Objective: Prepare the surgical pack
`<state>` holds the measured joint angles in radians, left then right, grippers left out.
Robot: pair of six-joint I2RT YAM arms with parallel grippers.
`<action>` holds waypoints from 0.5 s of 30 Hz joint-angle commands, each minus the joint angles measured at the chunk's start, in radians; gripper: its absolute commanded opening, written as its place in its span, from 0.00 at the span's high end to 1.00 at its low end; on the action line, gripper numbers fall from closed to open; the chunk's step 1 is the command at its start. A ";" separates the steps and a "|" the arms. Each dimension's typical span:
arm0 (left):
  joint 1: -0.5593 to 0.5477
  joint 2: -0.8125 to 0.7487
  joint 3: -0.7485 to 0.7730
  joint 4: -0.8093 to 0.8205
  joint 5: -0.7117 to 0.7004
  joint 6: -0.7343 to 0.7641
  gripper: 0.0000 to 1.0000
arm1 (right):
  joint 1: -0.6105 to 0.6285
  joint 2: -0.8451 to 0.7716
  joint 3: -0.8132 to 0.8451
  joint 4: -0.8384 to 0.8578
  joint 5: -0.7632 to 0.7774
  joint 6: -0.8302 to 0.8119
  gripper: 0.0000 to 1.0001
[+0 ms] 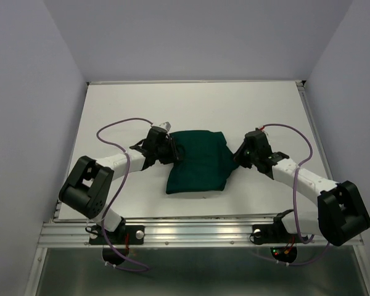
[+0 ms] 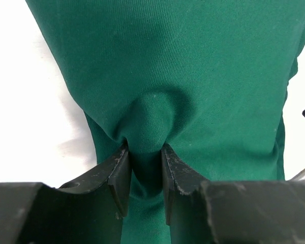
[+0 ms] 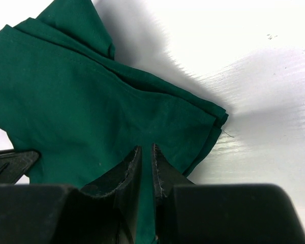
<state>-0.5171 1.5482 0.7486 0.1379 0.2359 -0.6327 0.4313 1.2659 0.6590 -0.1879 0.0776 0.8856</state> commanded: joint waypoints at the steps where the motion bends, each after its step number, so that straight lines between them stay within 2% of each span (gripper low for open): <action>1: -0.003 -0.011 0.052 -0.136 -0.151 0.057 1.00 | -0.006 -0.017 0.005 0.004 0.007 -0.016 0.82; 5: -0.008 -0.007 0.080 -0.198 -0.204 0.079 1.00 | -0.006 -0.017 0.014 -0.007 0.013 -0.022 0.82; 9: -0.008 -0.052 0.080 -0.179 -0.143 0.094 1.00 | -0.006 -0.019 0.014 -0.015 0.013 -0.023 0.82; 15: -0.008 -0.126 0.116 -0.210 -0.132 0.126 1.00 | -0.006 -0.020 0.024 -0.024 0.017 -0.034 0.82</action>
<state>-0.5282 1.5093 0.8085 -0.0353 0.1268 -0.5724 0.4313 1.2648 0.6594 -0.2020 0.0784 0.8753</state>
